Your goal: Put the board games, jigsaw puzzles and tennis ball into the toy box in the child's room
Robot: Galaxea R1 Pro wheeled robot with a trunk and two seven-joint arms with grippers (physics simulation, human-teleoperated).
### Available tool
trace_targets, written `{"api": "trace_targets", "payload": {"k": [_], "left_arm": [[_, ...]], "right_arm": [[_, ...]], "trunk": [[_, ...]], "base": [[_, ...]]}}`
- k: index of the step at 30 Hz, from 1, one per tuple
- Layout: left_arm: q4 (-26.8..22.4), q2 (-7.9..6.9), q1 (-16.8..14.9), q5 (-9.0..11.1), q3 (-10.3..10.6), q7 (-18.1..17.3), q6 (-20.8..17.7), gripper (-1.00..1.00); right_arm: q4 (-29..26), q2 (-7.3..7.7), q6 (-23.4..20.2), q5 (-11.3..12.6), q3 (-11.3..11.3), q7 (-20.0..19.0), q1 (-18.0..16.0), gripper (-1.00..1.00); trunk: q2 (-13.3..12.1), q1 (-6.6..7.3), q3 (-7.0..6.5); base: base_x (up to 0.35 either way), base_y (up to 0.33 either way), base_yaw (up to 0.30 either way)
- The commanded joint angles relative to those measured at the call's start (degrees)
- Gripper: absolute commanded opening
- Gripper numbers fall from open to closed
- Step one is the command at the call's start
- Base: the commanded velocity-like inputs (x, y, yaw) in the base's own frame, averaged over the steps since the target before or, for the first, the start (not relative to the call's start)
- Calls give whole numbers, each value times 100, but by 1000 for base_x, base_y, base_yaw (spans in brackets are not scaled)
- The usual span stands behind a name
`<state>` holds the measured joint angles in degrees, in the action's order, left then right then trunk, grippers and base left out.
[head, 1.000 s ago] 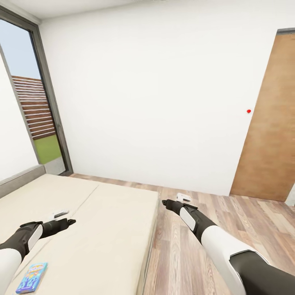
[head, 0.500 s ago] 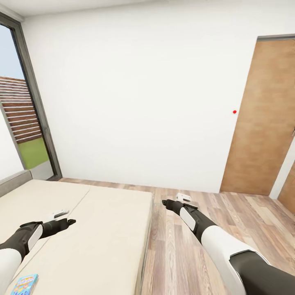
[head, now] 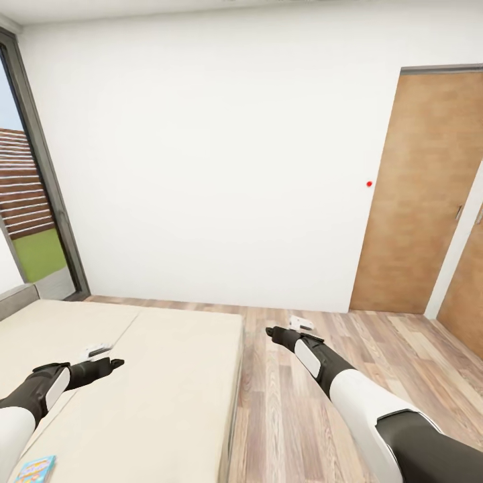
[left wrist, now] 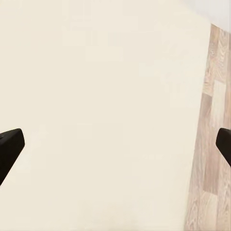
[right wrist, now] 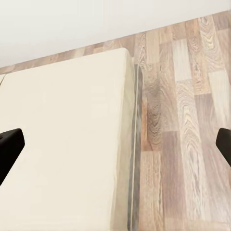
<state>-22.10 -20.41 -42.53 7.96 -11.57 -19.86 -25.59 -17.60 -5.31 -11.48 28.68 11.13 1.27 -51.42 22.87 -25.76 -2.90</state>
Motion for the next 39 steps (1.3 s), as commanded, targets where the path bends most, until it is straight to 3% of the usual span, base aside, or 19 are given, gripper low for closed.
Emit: {"api": "trace_targets", "payload": {"k": [1, 39], "left_arm": [[-4, 2, 0, 39, -30, -9, -51, 100], [-4, 1, 0, 39, -30, -9, -51, 100]], "right_arm": [[-7, 3, -21, 27, 30, 15, -1, 100], [2, 33, -46, 33, 29, 10, 0, 100]], "trunk": [[4, -2, 2], [4, -2, -14]], "base": [[-32, 22, -45], [-30, 66, -13]]}}
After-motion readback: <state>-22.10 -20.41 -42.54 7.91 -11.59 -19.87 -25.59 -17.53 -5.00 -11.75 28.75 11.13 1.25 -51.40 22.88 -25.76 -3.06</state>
